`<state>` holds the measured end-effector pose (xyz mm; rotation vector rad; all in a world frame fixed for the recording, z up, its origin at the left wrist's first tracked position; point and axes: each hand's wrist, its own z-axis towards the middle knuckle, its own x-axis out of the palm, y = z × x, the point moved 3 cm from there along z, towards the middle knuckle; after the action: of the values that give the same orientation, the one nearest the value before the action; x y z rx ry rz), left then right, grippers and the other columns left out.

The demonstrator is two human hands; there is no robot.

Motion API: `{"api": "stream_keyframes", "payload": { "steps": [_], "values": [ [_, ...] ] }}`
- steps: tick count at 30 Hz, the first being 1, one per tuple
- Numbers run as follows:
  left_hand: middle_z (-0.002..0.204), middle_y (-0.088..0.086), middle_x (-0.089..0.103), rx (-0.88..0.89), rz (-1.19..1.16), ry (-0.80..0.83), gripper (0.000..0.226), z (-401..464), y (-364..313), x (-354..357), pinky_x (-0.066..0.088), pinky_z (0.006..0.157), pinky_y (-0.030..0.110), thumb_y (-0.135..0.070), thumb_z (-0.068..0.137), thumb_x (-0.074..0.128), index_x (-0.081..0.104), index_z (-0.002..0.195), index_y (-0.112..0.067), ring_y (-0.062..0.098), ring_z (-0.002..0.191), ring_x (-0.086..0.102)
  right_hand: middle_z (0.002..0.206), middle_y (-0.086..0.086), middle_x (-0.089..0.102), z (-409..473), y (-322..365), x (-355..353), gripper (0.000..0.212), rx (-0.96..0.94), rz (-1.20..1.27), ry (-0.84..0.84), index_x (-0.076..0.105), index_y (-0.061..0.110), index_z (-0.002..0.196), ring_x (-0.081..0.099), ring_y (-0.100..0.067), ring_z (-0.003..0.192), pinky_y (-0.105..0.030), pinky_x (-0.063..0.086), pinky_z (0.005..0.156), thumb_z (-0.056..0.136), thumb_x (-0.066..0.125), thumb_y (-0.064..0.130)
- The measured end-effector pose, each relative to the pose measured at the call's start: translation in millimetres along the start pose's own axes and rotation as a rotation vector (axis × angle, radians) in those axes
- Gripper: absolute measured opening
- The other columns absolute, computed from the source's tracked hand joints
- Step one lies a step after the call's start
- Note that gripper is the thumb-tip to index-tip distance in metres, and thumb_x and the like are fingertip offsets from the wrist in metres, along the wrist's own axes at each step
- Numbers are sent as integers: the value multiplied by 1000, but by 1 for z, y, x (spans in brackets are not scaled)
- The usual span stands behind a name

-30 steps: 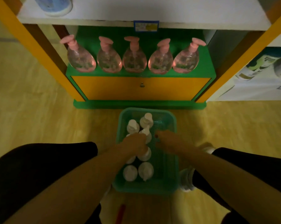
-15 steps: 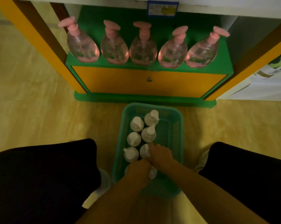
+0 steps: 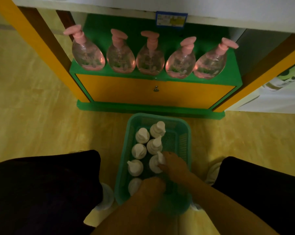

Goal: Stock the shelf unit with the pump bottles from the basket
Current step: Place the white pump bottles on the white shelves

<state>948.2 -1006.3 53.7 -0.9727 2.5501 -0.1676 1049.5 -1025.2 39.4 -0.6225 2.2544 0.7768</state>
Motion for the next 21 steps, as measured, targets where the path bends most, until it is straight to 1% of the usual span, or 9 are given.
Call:
{"api": "stream_keyframes", "payload": {
  "steps": [2, 5, 8, 11, 13, 15, 18, 19, 21],
  "values": [
    [143, 17, 43, 53, -39, -44, 41, -11, 3, -8, 34, 107, 41, -13, 96, 48, 41, 136, -5, 31, 130, 42, 118, -9, 61, -5, 1, -14, 36, -13, 140, -40, 55, 12, 117, 58, -25, 106, -35, 47, 91, 90, 59, 35],
    [130, 15, 53, 167, -83, -201, 44, -29, 9, -15, 44, 100, 40, -14, 87, 62, 46, 128, -9, 30, 119, 53, 112, -5, 60, -19, 1, -41, 30, 0, 289, -100, 56, 12, 114, 57, -21, 107, -25, 42, 86, 89, 63, 27],
    [126, 9, 55, 287, -178, -296, 44, -53, 11, -29, 45, 96, 38, -19, 84, 64, 45, 124, -16, 26, 116, 54, 101, 3, 56, -38, 6, -77, 29, -102, 438, -139, 55, 13, 113, 56, -11, 97, -21, 44, 80, 88, 66, 22],
    [126, 0, 52, 417, -263, -400, 44, -87, 12, -53, 43, 92, 31, -26, 85, 61, 42, 125, -28, 15, 115, 51, 88, 9, 60, -64, 14, -121, 20, -215, 553, -290, 58, 10, 105, 59, 4, 84, -17, 49, 78, 88, 66, 18],
    [124, -9, 51, 492, -320, -505, 44, -119, 15, -77, 40, 87, 22, -28, 86, 61, 42, 125, -34, 4, 110, 46, 94, 5, 63, -80, 22, -149, 24, -265, 680, -326, 59, 11, 110, 61, -2, 89, -20, 48, 74, 89, 64, 21],
    [109, -19, 53, 544, -388, -628, 35, -157, 16, -106, 41, 79, 14, -29, 86, 62, 47, 116, -37, 1, 101, 50, 103, 3, 65, -93, 30, -180, 27, -292, 826, -360, 59, 17, 116, 62, -12, 96, -18, 50, 72, 90, 62, 24],
    [104, -9, 60, 636, -536, -809, 25, -213, 18, -148, 51, 73, 17, -27, 87, 63, 56, 111, -25, 3, 94, 59, 103, 8, 69, -110, 45, -230, 30, -338, 1036, -430, 60, 29, 116, 65, -8, 92, -13, 53, 66, 87, 59, 37],
    [105, -6, 62, 676, -619, -848, 25, -228, 19, -161, 52, 72, 16, -25, 87, 63, 57, 111, -22, 1, 93, 61, 103, 8, 70, -114, 50, -244, 36, -341, 1098, -435, 60, 32, 116, 66, -9, 92, -16, 54, 65, 83, 57, 46],
    [107, 0, 66, 767, -852, -876, 27, -253, 22, -182, 55, 73, 18, -27, 87, 62, 59, 113, -19, 4, 94, 66, 109, -1, 69, -121, 57, -272, 47, -344, 1201, -437, 58, 33, 119, 67, -19, 97, -31, 58, 66, 80, 52, 57]
  ]
}}
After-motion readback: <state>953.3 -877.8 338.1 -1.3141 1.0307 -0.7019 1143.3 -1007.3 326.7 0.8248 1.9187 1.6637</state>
